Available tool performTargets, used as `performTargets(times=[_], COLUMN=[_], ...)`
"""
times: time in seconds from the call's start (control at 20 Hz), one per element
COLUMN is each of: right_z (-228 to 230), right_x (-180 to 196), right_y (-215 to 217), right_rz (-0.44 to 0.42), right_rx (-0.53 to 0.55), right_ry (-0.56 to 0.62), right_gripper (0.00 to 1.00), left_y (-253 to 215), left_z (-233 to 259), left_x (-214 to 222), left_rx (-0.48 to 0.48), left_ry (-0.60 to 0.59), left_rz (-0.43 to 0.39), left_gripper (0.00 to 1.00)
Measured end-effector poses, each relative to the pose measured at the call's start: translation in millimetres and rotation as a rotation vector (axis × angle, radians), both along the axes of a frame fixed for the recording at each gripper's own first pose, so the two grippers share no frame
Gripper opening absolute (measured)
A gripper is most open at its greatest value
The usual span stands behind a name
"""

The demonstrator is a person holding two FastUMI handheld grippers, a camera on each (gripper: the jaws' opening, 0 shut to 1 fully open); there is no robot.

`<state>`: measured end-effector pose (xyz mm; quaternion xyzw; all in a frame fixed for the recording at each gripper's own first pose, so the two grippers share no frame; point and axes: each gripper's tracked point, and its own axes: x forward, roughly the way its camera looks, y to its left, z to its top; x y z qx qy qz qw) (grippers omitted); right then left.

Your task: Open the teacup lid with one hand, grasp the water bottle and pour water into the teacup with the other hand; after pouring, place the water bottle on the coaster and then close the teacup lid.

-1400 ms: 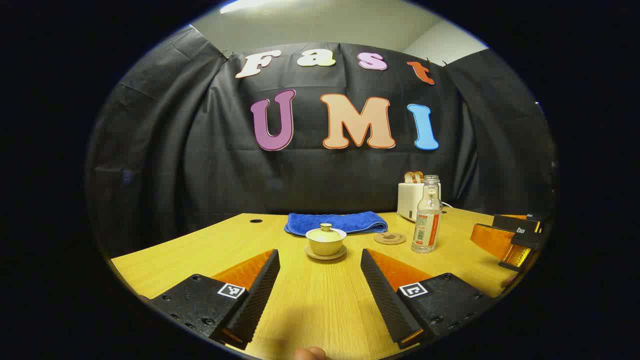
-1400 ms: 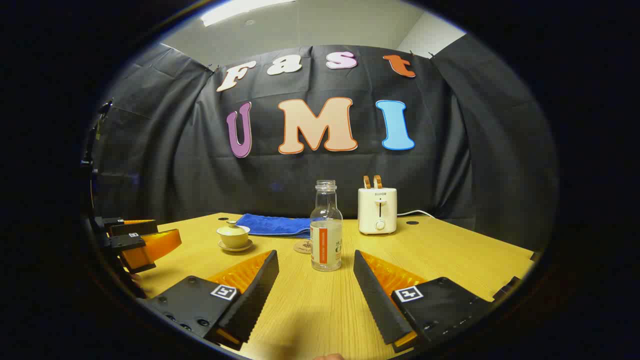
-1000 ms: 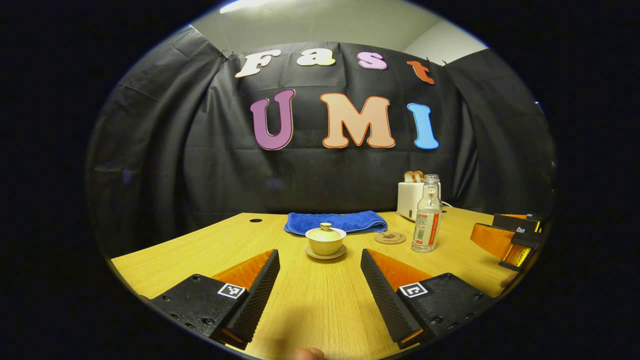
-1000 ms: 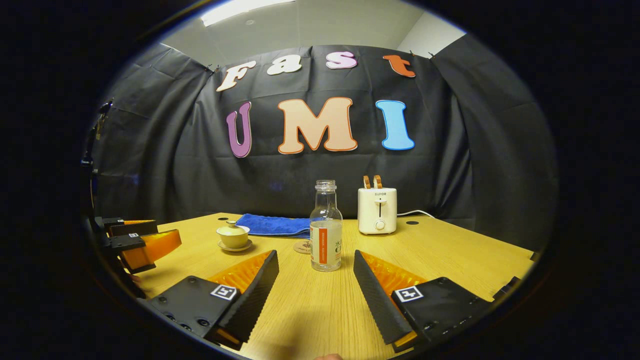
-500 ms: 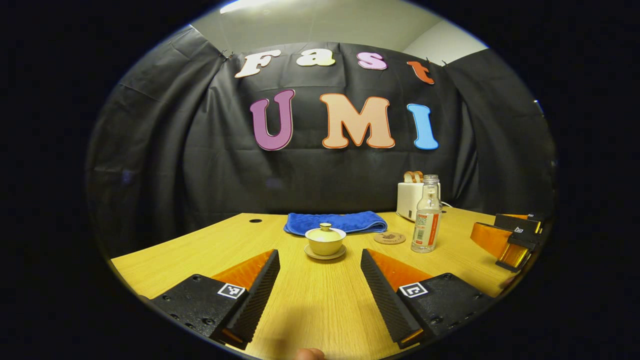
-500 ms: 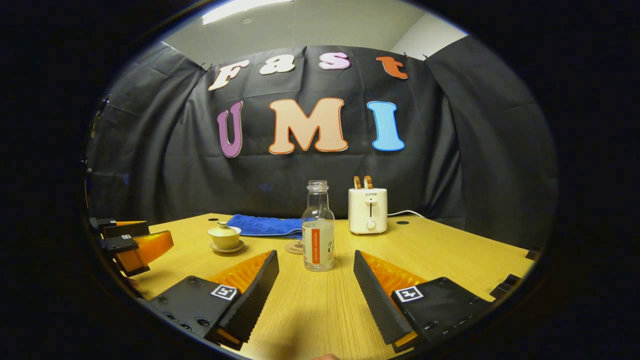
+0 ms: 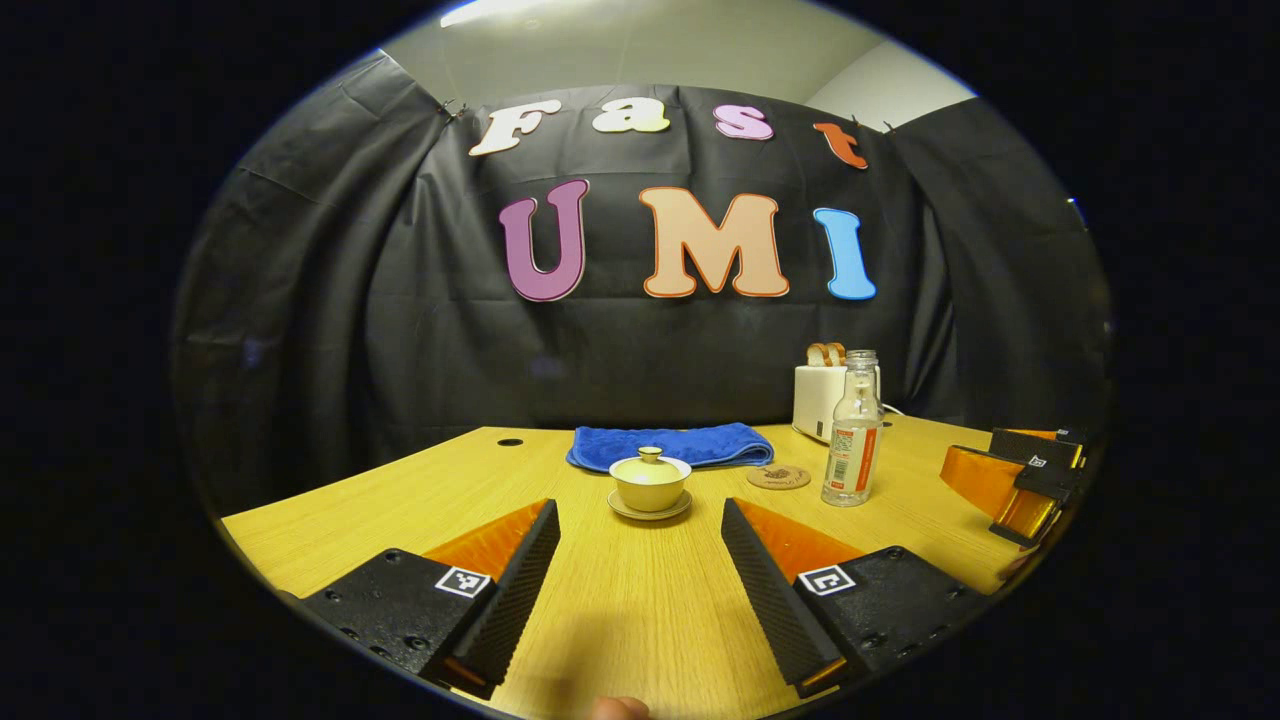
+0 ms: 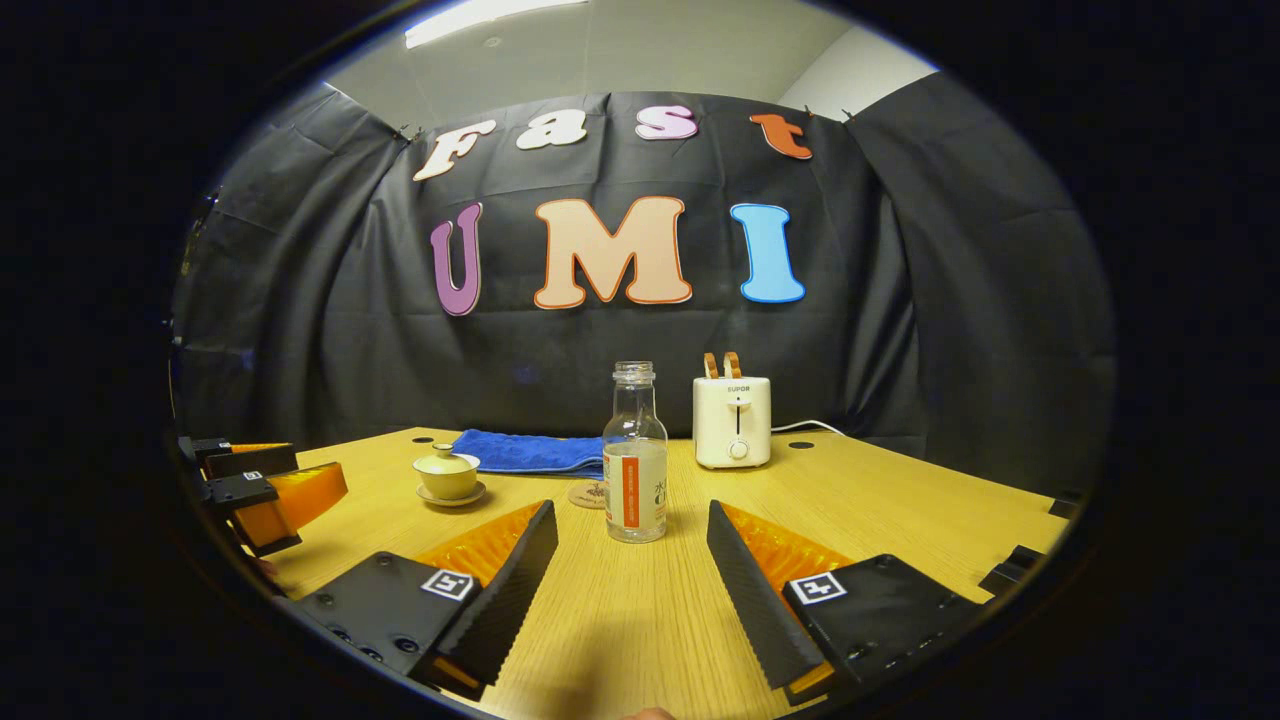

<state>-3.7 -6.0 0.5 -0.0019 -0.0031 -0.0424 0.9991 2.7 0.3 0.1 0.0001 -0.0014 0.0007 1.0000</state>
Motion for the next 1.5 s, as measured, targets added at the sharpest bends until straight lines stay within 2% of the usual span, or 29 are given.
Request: performTargets(times=[0.05,0.1,0.2,0.25,0.3,0.35,0.4,0.45,0.5,0.55,0.65,0.7,0.8,0.85,0.9,0.95,1.0,1.15,1.2,1.25,1.3,1.5], right_z=[0.3,0.4,-0.4,0.1,-0.3,-0.1,-0.3,0.5,0.3,0.3,0.9,0.6,0.3,0.7,0.9,1.5,0.8,1.5,1.2,1.8,1.6,1.4], right_x=[0.3,0.6,2.2,3.0,4.5,5.9,7.4,8.1,8.2,8.7,10.2,11.1,12.5,13.2,13.6,14.7,15.6,16.2,16.6,16.7,16.5,16.8], right_y=[0.9,1.9,2.8,-0.4,-5.9,-10.8,-14.1,-17.6,-20.8,-24.5,-28.8,-31.1,-38.2,-42.5,-46.9,-51.8,-56.5,-66.4,-67.8,-68.0,-68.1,-69.0], right_rz=[0.005,0.01,0.026,0.022,0.011,0.004,-0.002,-0.008,-0.013,-0.019,-0.029,-0.033,-0.043,-0.051,-0.06,-0.07,-0.079,-0.098,-0.101,-0.102,-0.101,-0.101], right_rx=[0.0,0.0,-0.001,0.0,0.0,-0.001,0.0,0.0,0.0,-0.001,-0.001,-0.001,-0.001,-0.001,-0.002,-0.002,-0.002,-0.003,-0.003,-0.003,-0.004,-0.004], right_ry=[-0.001,0.0,0.001,0.003,0.002,0.003,0.003,0.002,0.002,0.001,0.0,-0.001,0.0,-0.001,-0.001,-0.002,-0.002,-0.004,-0.004,-0.004,-0.005,-0.005], right_gripper=[0.93,0.93,0.92,0.97,0.93,0.93,0.92,0.97,0.97,0.92,0.93,0.93,0.93,0.97,0.97,0.93,0.97,0.98,0.93,0.93,0.98,0.97], left_y=[1.3,0.7,-2.1,-1.9,-1.1,-0.6,-0.5,-0.9,-2.4,-3.0,-5.3,-5.8,-1.0,0.2,2.4,2.7,2.5,1.3,0.4,0.2,-0.6,2.0], left_z=[-0.8,-0.4,-0.8,-1.5,-1.6,-1.5,-1.1,-2.4,-2.0,-3.2,-10.5,-14.5,-13.2,-14.4,-14.8,-16.8,-17.4,-18.6,-17.9,-20.4,-21.7,-24.4], left_x=[2.9,5.3,12.7,17.6,23.0,28.1,35.4,42.8,51.1,61.2,84.9,95.8,115.1,125.8,133.5,139.8,147.2,162.7,168.3,171.1,173.8,192.4], left_rx=[0.0,0.001,0.002,0.003,0.002,0.003,0.003,0.003,0.004,0.011,0.027,0.028,0.029,0.031,0.033,0.035,0.037,0.064,0.076,0.083,0.089,0.07], left_ry=[0.0,0.0,0.0,0.002,0.005,0.002,0.003,0.004,0.004,0.007,0.046,0.071,0.078,0.082,0.086,0.092,0.098,0.111,0.109,0.108,0.117,0.149], left_rz=[0.004,0.001,-0.006,-0.008,-0.005,-0.002,-0.001,-0.002,-0.005,-0.007,-0.015,-0.011,0.007,0.015,0.022,0.023,0.024,0.024,0.024,0.022,0.019,0.032], left_gripper=[0.98,0.95,0.95,0.95,0.95,0.98,0.95,0.95,0.95,0.95,0.99,0.95,0.96,0.96,0.96,0.96,0.96,0.96,0.96,0.96,0.96,0.96])
